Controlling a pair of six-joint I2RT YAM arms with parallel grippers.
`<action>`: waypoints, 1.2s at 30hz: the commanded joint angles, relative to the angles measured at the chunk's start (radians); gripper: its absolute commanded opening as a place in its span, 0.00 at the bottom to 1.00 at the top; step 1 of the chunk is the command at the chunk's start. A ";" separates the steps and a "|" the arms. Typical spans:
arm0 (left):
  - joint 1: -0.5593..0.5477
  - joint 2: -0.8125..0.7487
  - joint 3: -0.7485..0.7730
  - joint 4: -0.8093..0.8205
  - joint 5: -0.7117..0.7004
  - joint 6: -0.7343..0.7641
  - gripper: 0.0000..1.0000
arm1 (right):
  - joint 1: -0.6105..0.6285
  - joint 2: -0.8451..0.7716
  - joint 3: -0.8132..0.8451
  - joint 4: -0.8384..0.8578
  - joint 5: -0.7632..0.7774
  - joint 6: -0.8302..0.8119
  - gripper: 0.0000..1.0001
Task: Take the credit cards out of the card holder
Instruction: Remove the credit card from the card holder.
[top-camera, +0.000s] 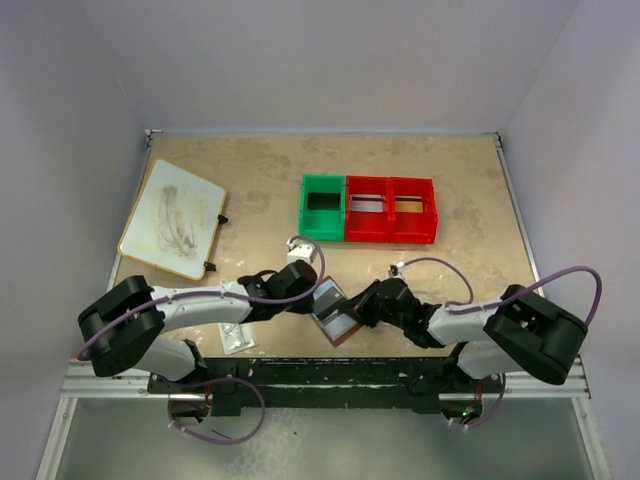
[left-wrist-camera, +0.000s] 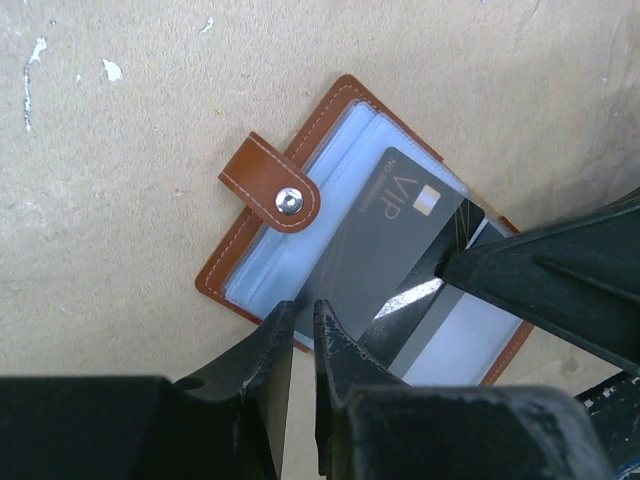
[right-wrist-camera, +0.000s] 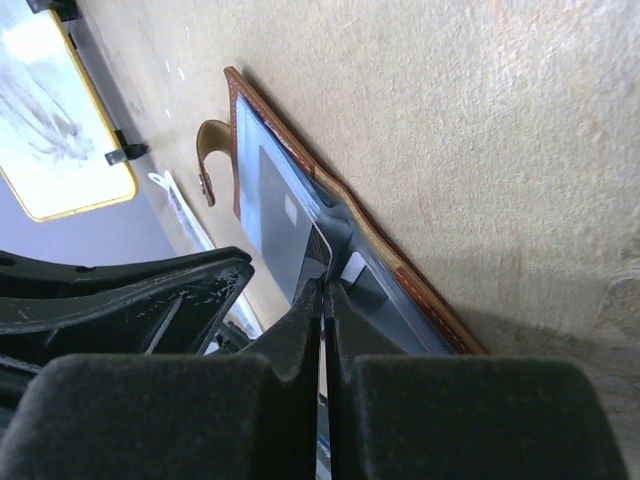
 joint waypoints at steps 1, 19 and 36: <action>-0.002 -0.052 0.013 -0.018 -0.014 -0.014 0.12 | -0.004 -0.044 0.009 -0.012 0.035 -0.041 0.00; -0.053 0.173 0.235 -0.151 -0.089 -0.102 0.00 | -0.005 -0.105 -0.043 -0.053 -0.064 -0.093 0.00; -0.154 0.384 0.433 -0.402 -0.267 -0.135 0.00 | -0.007 -0.250 -0.109 -0.114 -0.006 -0.043 0.03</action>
